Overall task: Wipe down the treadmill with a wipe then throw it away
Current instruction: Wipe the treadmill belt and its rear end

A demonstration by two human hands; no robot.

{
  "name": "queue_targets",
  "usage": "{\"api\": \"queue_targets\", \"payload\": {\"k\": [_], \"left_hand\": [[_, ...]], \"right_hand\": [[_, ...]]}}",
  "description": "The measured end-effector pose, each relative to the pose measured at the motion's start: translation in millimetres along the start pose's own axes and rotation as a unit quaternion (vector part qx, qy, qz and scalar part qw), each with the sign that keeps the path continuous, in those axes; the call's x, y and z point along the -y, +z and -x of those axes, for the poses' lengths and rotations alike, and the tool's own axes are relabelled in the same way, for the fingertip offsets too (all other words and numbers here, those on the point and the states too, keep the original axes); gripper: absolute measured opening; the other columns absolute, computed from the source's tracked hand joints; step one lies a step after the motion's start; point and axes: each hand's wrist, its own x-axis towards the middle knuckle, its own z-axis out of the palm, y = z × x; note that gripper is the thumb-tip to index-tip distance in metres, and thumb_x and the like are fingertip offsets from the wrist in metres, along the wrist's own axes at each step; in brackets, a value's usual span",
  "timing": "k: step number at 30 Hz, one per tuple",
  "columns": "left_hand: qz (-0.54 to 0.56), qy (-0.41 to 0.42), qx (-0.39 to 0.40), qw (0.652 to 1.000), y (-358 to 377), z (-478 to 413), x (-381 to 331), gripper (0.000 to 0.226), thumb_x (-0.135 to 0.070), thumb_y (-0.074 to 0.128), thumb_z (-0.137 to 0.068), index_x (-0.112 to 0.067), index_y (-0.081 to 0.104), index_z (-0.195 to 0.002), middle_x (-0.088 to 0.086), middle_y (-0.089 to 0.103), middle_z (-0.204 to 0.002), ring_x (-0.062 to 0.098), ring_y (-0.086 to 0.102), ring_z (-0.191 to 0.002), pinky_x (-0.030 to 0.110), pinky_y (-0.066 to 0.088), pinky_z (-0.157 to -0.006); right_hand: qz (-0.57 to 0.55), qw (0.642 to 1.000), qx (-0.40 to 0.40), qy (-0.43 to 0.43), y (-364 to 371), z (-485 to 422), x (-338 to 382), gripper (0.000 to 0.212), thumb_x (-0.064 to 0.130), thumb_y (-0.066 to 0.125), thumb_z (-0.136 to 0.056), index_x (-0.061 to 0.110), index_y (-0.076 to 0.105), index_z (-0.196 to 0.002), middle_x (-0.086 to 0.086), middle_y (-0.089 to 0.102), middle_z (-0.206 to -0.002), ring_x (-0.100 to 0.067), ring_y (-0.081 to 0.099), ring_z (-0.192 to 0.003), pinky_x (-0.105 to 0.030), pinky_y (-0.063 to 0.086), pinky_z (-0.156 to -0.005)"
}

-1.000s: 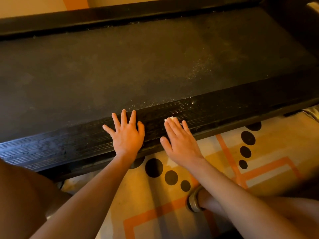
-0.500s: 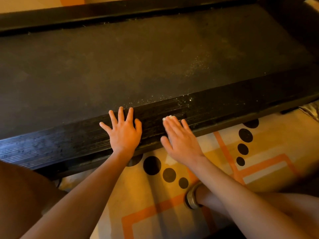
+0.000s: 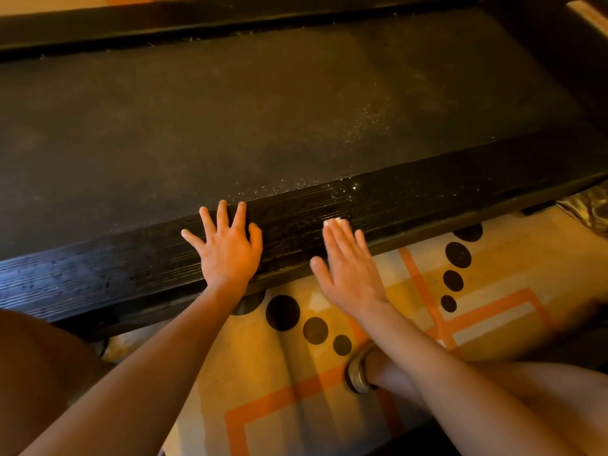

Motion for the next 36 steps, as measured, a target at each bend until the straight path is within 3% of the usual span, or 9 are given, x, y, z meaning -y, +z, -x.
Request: {"api": "queue_targets", "payload": {"k": [3, 8, 13, 17, 22, 27, 32, 36], "left_hand": [[-0.001, -0.001, 0.0, 1.0, 0.2, -0.1, 0.7, 0.057, -0.051, 0.025, -0.108, -0.033, 0.023, -0.161, 0.006, 0.017, -0.17, 0.039, 0.0, -0.157, 0.073, -0.003, -0.116], [-0.003, 0.001, 0.003, 1.0, 0.0, -0.3, 0.5, 0.057, -0.05, 0.026, -0.108, -0.032, 0.024, -0.161, 0.006, 0.017, -0.17, 0.039, -0.001, -0.157, 0.073, -0.003, -0.116], [-0.003, 0.001, -0.001, 1.0, 0.0, 0.1, 1.4, 0.056, -0.05, 0.026, -0.108, -0.032, 0.025, -0.161, 0.007, 0.018, -0.17, 0.039, 0.0, -0.157, 0.074, -0.002, -0.115], [-0.007, 0.003, 0.002, 1.0, 1.4, -1.3, 1.3, 0.057, -0.05, 0.025, -0.107, -0.032, 0.024, -0.161, 0.007, 0.018, -0.17, 0.039, 0.001, -0.157, 0.074, -0.002, -0.115], [-0.007, 0.001, -0.002, 1.0, 1.6, -1.3, 1.1, 0.057, -0.051, 0.025, -0.107, -0.032, 0.024, -0.161, 0.006, 0.018, -0.17, 0.038, 0.001, -0.157, 0.074, -0.001, -0.116], [-0.005, 0.0, -0.002, 1.0, 1.7, -1.1, 0.7, 0.057, -0.051, 0.025, -0.107, -0.032, 0.024, -0.161, 0.006, 0.018, -0.17, 0.038, 0.001, -0.157, 0.073, -0.002, -0.116], [-0.009, -0.003, -0.003, 1.0, 2.2, -1.3, 1.9, 0.057, -0.052, 0.024, -0.107, -0.032, 0.023, -0.161, 0.006, 0.017, -0.17, 0.038, 0.001, -0.157, 0.073, -0.001, -0.116], [-0.002, 0.003, -0.004, 1.0, 2.5, -1.2, 1.6, 0.056, -0.05, 0.027, -0.107, -0.032, 0.025, -0.161, 0.006, 0.019, -0.169, 0.038, 0.001, -0.157, 0.074, -0.002, -0.115]], "right_hand": [[-0.009, 0.998, 0.018, -0.066, 10.9, 16.7, 16.8, 0.068, 0.054, 0.015, -0.107, 0.018, 0.006, -0.164, 0.002, -0.004, -0.172, -0.01, -0.015, -0.156, -0.04, -0.002, -0.129], [-0.001, 1.0, -0.014, 0.026, 0.1, -2.4, -12.8, 0.071, 0.058, 0.006, -0.105, 0.019, 0.002, -0.164, 0.003, -0.006, -0.172, -0.01, -0.015, -0.156, -0.039, -0.007, -0.128], [-0.025, 0.995, 0.037, -0.085, 3.3, 1.9, 10.7, 0.066, 0.054, 0.014, -0.107, 0.021, 0.008, -0.165, 0.005, -0.001, -0.172, -0.007, -0.013, -0.156, -0.041, -0.002, -0.129], [0.001, 1.0, 0.01, -0.025, -9.9, -22.6, -12.7, 0.068, 0.054, 0.009, -0.107, 0.02, 0.008, -0.164, 0.004, 0.001, -0.172, -0.01, -0.009, -0.157, -0.043, -0.001, -0.129], [-0.018, 0.996, 0.023, -0.079, -7.1, -35.1, 26.7, 0.062, 0.045, 0.021, -0.11, 0.016, 0.015, -0.164, 0.0, 0.008, -0.172, -0.014, -0.003, -0.158, -0.036, -0.007, -0.127], [-0.015, 1.0, 0.004, 0.024, -15.1, -79.1, 34.8, 0.062, 0.044, 0.018, -0.11, 0.012, 0.015, -0.164, -0.006, 0.01, -0.172, -0.019, 0.001, -0.159, -0.041, -0.003, -0.129], [-0.005, 0.999, 0.013, -0.045, -8.7, -71.3, 45.5, 0.06, 0.043, 0.018, -0.111, 0.014, 0.016, -0.164, -0.004, 0.011, -0.172, -0.018, 0.001, -0.159, -0.041, -0.002, -0.129], [0.009, 0.996, -0.013, 0.089, -22.0, -94.9, 16.2, 0.062, 0.043, 0.014, -0.11, 0.013, 0.014, -0.164, -0.006, 0.01, -0.172, -0.021, 0.002, -0.159, -0.043, -0.001, -0.129]]}}
